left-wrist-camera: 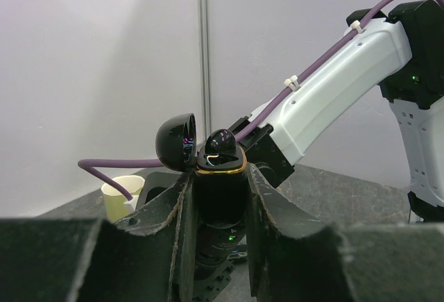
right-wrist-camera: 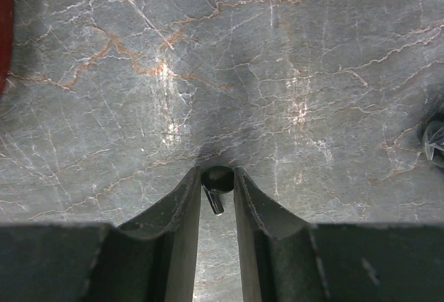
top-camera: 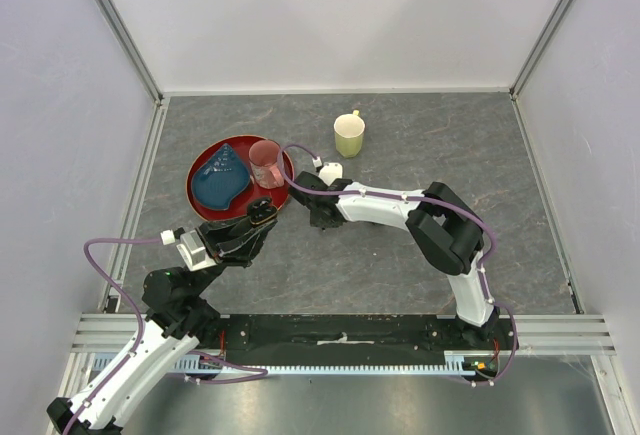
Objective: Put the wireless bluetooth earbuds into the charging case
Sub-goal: Pick up the earbud from the center of the board.
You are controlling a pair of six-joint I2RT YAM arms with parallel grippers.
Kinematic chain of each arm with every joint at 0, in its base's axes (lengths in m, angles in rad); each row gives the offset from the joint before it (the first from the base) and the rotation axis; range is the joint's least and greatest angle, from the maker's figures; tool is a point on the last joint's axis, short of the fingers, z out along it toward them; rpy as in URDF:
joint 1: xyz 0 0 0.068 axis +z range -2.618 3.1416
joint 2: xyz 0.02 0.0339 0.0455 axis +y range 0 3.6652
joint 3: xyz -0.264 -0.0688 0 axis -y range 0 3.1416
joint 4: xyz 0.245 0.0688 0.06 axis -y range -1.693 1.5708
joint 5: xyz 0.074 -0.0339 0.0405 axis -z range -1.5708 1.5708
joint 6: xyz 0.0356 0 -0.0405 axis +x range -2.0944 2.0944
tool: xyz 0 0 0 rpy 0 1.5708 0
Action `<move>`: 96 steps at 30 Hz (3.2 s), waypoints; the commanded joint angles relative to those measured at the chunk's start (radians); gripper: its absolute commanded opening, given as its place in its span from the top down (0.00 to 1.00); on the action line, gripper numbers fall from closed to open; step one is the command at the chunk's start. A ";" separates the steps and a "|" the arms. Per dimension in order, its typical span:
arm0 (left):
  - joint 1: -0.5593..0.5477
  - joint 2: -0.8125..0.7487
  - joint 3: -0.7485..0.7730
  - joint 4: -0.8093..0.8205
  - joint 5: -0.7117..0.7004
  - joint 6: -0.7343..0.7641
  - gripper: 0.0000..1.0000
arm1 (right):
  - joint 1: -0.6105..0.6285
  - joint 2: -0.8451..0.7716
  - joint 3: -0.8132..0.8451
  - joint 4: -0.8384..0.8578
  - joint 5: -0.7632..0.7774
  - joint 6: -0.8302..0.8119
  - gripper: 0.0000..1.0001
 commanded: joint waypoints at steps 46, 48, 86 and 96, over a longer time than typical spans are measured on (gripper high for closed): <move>-0.003 0.042 0.029 0.028 -0.019 -0.001 0.98 | 0.001 -0.229 -0.318 0.034 -0.178 -0.044 0.81; -0.003 0.044 0.030 0.030 -0.016 -0.002 0.98 | 0.007 -0.218 -0.309 0.031 -0.179 -0.054 0.78; -0.003 0.039 0.036 0.005 -0.028 -0.004 0.98 | 0.002 -0.242 -0.252 -0.003 -0.066 -0.073 0.86; -0.003 0.070 0.036 0.031 -0.048 -0.022 0.98 | 0.007 -0.733 -0.473 0.324 0.086 -0.042 1.00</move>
